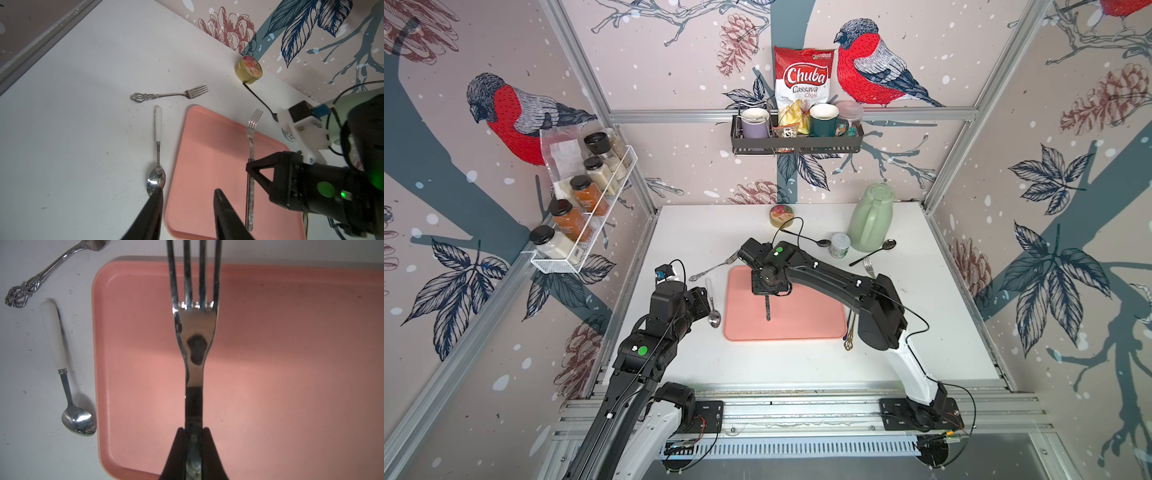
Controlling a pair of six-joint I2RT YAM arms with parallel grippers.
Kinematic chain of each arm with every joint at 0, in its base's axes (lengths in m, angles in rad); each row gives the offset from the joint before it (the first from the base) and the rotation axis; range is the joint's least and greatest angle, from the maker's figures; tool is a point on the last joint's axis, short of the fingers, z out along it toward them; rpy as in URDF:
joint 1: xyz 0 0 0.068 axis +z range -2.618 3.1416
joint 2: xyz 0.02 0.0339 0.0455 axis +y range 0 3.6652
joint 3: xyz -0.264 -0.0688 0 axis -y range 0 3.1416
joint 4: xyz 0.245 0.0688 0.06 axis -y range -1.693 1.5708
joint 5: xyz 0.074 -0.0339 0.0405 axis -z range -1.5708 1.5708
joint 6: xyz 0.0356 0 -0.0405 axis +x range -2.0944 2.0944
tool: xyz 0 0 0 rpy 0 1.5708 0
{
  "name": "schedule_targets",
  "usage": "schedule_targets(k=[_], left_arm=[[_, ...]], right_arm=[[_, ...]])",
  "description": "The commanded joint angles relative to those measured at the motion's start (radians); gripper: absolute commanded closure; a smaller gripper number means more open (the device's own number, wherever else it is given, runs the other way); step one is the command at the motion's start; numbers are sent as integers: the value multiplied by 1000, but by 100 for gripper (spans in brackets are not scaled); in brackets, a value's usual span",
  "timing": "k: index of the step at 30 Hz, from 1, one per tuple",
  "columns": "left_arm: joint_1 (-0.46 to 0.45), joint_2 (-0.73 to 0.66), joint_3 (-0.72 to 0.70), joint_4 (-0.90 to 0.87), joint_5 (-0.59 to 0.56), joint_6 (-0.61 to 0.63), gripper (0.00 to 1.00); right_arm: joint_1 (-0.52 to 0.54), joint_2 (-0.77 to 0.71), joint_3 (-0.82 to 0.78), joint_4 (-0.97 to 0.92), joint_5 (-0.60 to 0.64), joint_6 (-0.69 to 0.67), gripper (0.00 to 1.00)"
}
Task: Set the spoon and fork side by side
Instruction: Place the fork on the tray.
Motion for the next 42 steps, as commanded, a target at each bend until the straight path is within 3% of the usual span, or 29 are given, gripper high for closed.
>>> schedule_targets(k=[1, 8, 16, 17, 20, 22, 26, 30, 35, 38, 42], left_arm=[[3, -14, 10, -46, -9, 20, 58], [3, -21, -19, -27, 37, 16, 60], [3, -10, -45, 4, 92, 9, 60], [3, -10, -49, 10, 102, 8, 60], [0, -6, -65, 24, 119, 9, 61], [-6, 5, -73, 29, 123, 10, 62], [-37, 46, -87, 53, 112, 13, 62], [-118, 154, -94, 114, 96, 30, 64], [-270, 399, -69, 198, -44, 69, 65], [-291, 546, -28, 222, -63, 92, 65], [-292, 668, -18, 304, -43, 106, 52]], right_arm=[[9, 63, 68, 7, -50, 27, 97], [16, 186, 137, 110, -132, 54, 97], [14, 243, 152, 149, -143, 80, 97], [13, 247, 152, 150, -147, 80, 94], [12, 243, 152, 147, -152, 78, 70], [6, 219, 149, 140, -155, 69, 62], [-15, 102, 72, 146, -121, 52, 50], [-52, -93, -132, 220, -80, 43, 49], [-115, -341, -436, 330, -28, 41, 50], [-143, -473, -587, 375, 4, 35, 51], [-171, -605, -724, 409, 15, 37, 51]])
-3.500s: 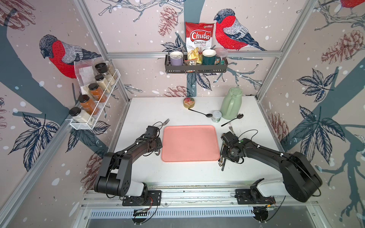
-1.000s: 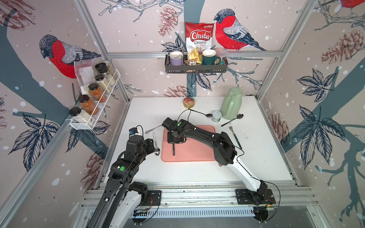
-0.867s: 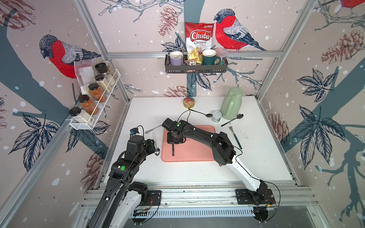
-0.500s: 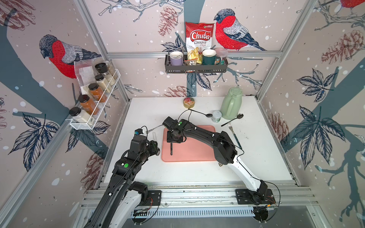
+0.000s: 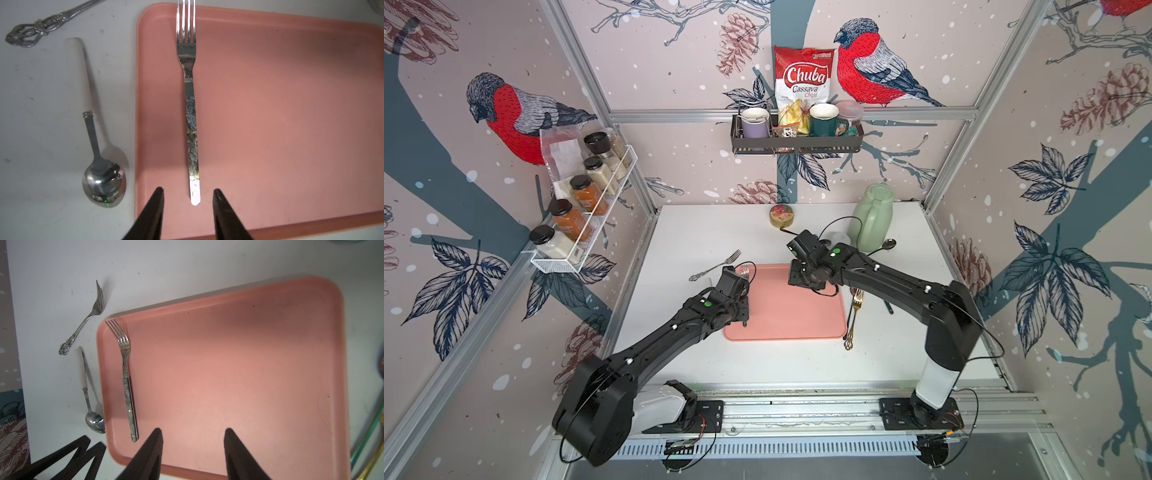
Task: Set the spoon and fork side by side
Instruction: Place the fork on the tray.
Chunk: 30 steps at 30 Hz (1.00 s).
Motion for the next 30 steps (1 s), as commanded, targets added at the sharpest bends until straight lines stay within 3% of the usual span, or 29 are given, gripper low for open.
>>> schedule_targets(k=[1, 5, 12, 18, 30], left_arm=[[-3, 71, 14, 106, -11, 31, 50], [-3, 185, 35, 149, -14, 37, 51], [-19, 279, 58, 147, -35, -12, 78], [-20, 292, 46, 99, -83, -27, 82], [-19, 183, 5, 17, -132, -35, 87]], right_arm=[[-13, -60, -62, 71, 35, -9, 51], [-29, -94, -106, 74, 29, -14, 51], [-36, -100, -126, 77, 14, -19, 53], [-39, -104, -125, 81, 9, -26, 54], [-42, -128, -153, 89, 7, -19, 54]])
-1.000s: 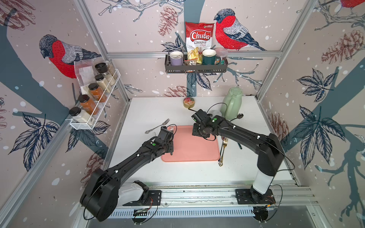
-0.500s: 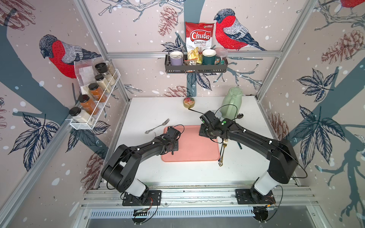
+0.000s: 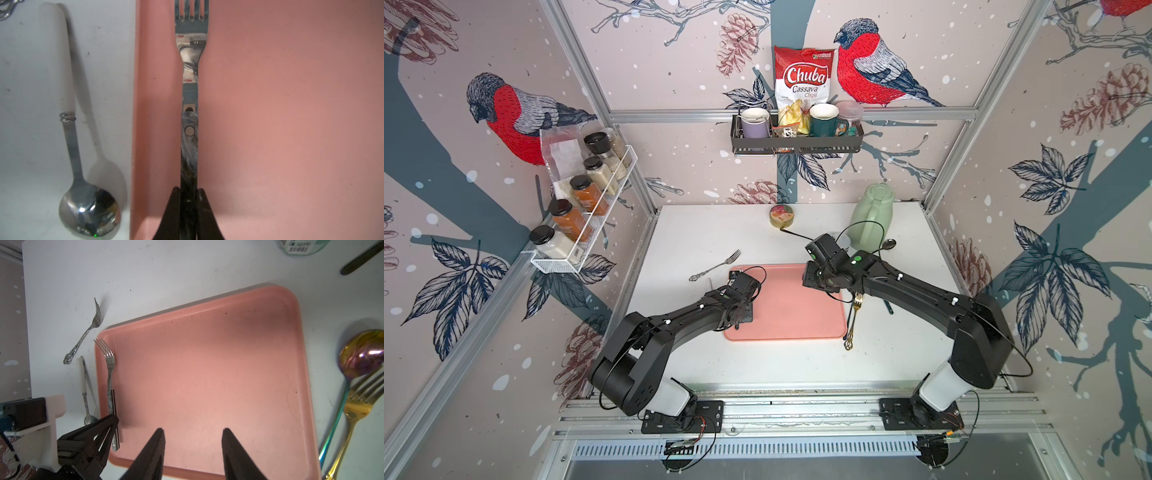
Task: Set the spoon and fork side by side
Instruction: Place the fork on the tray, then pick up the spoon from the center of the board.
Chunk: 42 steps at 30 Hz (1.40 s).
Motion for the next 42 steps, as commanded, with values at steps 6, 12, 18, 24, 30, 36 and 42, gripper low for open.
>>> schedule_targets(k=[6, 12, 18, 24, 30, 36, 42], left_arm=[[0, -24, -34, -6, 1, -5, 87], [8, 20, -15, -25, 17, 38, 84], [9, -60, 28, -107, -50, 41, 50], [48, -174, 65, -162, -164, 28, 47], [226, -103, 103, -135, -107, 31, 49], [301, 25, 156, -96, -28, 36, 49], [359, 175, 204, -78, 51, 46, 52]], right_arm=[[-5, -30, -23, 17, 6, -9, 54], [-7, -41, -34, 13, 7, -9, 54], [-9, -66, -42, 8, 13, -10, 54], [-8, -95, -46, 5, 19, -13, 54], [-7, -105, -53, 5, 15, -14, 54], [-7, -114, -74, 30, -9, -19, 54], [-10, -127, -83, 27, -12, -34, 56]])
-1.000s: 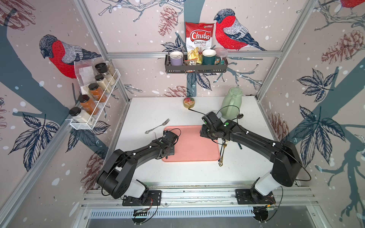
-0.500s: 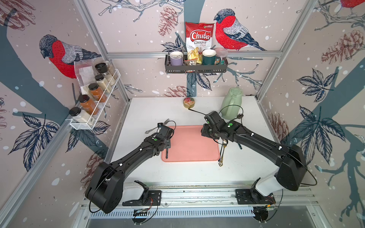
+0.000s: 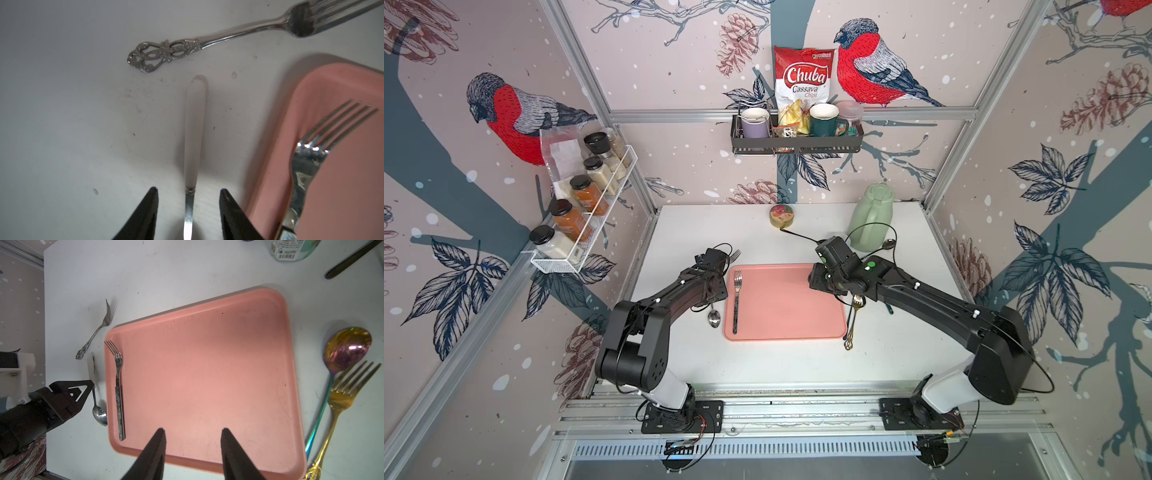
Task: Set the spoon and fork side by side
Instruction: Pick up the spoon from the center of the board.
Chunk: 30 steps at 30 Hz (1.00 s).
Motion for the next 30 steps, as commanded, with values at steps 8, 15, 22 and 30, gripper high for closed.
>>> schedule_targets(k=[8, 15, 22, 30], left_arm=[[24, 56, 13, 23, 39, 22, 67], [26, 44, 10, 21, -10, 43, 85], [25, -63, 2, 3, 69, 48, 92], [2, -320, -63, 209, 481, -5, 89]], right_arm=[[-21, -45, -37, 30, -11, -24, 59], [-35, -61, -67, 65, -48, -25, 59], [-48, -79, -84, 97, -86, -20, 59], [-65, -157, -219, 423, -364, -60, 67]])
